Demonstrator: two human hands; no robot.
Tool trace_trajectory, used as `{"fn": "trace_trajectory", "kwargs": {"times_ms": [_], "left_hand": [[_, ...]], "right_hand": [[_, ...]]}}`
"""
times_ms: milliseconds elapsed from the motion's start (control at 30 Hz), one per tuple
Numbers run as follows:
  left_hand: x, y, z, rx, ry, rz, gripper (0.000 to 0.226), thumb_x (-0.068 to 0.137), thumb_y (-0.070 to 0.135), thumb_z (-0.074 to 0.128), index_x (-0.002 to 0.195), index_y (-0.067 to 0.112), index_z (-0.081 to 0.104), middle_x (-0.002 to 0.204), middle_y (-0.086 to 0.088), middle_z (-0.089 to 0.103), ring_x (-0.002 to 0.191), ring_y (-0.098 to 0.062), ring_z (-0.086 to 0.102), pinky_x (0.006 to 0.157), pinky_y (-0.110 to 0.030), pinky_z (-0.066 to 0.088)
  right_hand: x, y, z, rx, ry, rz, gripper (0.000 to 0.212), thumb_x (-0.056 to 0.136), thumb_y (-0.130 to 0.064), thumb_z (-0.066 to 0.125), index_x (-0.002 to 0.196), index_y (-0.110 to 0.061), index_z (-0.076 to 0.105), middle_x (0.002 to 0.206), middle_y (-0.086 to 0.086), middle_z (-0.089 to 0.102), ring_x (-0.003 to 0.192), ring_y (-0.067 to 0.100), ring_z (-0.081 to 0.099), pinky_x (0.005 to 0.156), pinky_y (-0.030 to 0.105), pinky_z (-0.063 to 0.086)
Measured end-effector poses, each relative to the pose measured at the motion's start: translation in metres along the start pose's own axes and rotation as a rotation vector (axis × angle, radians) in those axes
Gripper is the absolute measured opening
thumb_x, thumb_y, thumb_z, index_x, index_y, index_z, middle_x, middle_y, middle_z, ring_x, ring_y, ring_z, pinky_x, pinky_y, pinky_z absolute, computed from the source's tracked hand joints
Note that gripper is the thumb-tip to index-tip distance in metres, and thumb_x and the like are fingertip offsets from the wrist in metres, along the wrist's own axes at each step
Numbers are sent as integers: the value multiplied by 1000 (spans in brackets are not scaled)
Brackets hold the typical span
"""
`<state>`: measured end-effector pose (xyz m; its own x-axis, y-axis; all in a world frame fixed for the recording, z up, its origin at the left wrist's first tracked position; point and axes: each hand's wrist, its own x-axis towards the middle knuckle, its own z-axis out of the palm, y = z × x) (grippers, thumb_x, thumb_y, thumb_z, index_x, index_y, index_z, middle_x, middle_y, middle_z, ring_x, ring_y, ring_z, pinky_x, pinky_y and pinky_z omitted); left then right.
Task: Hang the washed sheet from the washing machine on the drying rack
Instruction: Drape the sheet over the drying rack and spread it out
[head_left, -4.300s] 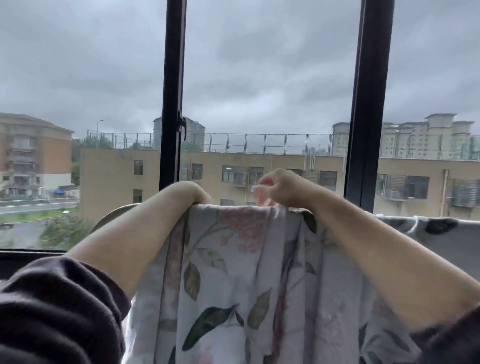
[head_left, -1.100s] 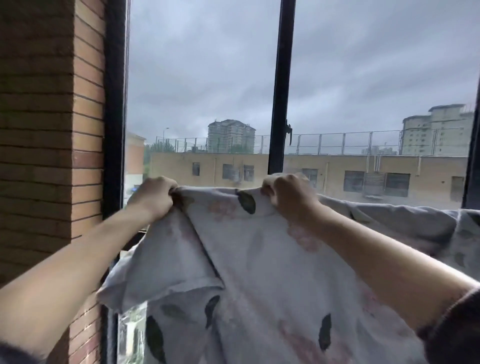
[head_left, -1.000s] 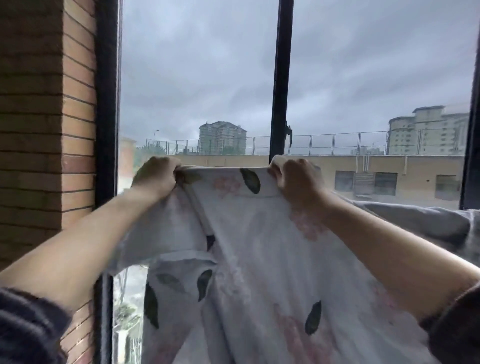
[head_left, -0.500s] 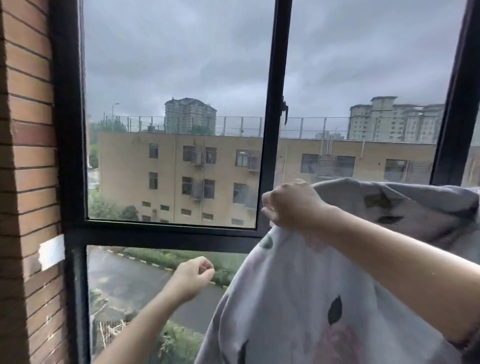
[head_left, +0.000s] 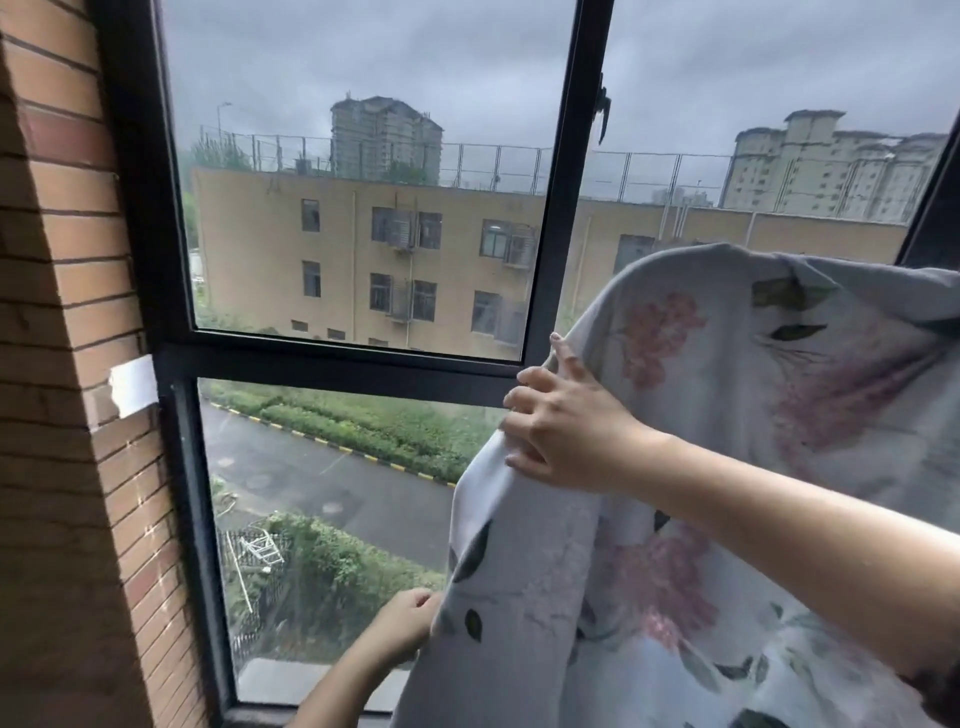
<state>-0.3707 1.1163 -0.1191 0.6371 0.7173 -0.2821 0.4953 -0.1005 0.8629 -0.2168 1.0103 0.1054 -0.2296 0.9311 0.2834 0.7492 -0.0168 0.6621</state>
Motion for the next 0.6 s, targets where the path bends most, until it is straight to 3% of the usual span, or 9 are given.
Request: {"fn": "trace_trajectory", "kwargs": {"times_ms": [67, 133, 200, 233, 333, 400, 500, 567, 600], "left_hand": [[-6, -3, 9, -56, -113, -106, 24, 81, 47, 52, 88, 25, 58, 97, -4, 63, 80, -17, 59, 66, -27, 52], [-6, -4, 14, -145, -225, -90, 25, 88, 47, 56, 109, 32, 57, 110, -2, 63, 93, -17, 61, 74, -32, 54], [-9, -5, 24, -224, -285, -35, 47, 88, 42, 61, 127, 18, 53, 108, -2, 65, 95, -16, 63, 79, -34, 55], [-16, -3, 29, -263, -323, -27, 42, 92, 34, 56, 127, 11, 52, 105, -1, 64, 93, -14, 63, 76, -29, 55], [-34, -6, 45, -337, -391, 9, 20, 98, 13, 42, 114, 11, 54, 97, 2, 60, 85, -9, 61, 66, -18, 52], [-37, -10, 43, -426, -422, 17, 23, 99, 19, 44, 110, 9, 61, 99, -5, 67, 90, -16, 65, 76, -26, 53], [-38, -26, 23, -532, -379, 56, 44, 98, 52, 32, 123, 29, 60, 127, 1, 62, 119, -20, 57, 102, -44, 42], [-41, -38, 12, -563, -385, 150, 49, 97, 53, 29, 131, 25, 53, 133, 2, 57, 125, -17, 52, 105, -45, 40], [-45, -36, 9, -532, -373, 196, 47, 94, 50, 40, 128, 21, 55, 128, 1, 61, 121, -16, 55, 101, -40, 44]], "right_hand": [[-6, -4, 2, 7, -42, -46, 55, 80, -58, 27, 95, -24, 68, 99, -2, 66, 107, 25, 58, 108, 67, 8], [-9, -7, 4, -5, -44, -90, 47, 78, -54, 35, 95, -25, 67, 97, -2, 66, 105, 25, 59, 106, 69, 10], [-11, -12, 8, -18, 3, -129, 21, 77, -38, 56, 88, -23, 66, 88, -2, 64, 95, 24, 62, 105, 72, 17], [-10, -14, 9, -25, 36, -136, 9, 73, -27, 66, 81, -22, 64, 81, -4, 62, 87, 23, 62, 103, 71, 21], [-9, -18, 10, 14, 132, -120, 18, 67, -8, 72, 68, -22, 60, 67, -6, 56, 73, 20, 61, 103, 67, 29], [-10, -20, 11, 78, 198, -87, 16, 72, -9, 69, 68, -21, 60, 67, -6, 57, 73, 21, 62, 104, 63, 30], [-7, -20, 12, 176, 311, -15, 12, 78, -11, 63, 70, -20, 60, 68, -7, 61, 72, 22, 62, 104, 58, 33], [-1, -17, 9, 211, 353, 40, 11, 78, -12, 61, 71, -20, 61, 67, -6, 62, 69, 22, 62, 102, 56, 36], [4, -14, 6, 228, 371, 82, 9, 78, -13, 60, 71, -19, 62, 68, -5, 64, 69, 22, 62, 101, 55, 37]]}}
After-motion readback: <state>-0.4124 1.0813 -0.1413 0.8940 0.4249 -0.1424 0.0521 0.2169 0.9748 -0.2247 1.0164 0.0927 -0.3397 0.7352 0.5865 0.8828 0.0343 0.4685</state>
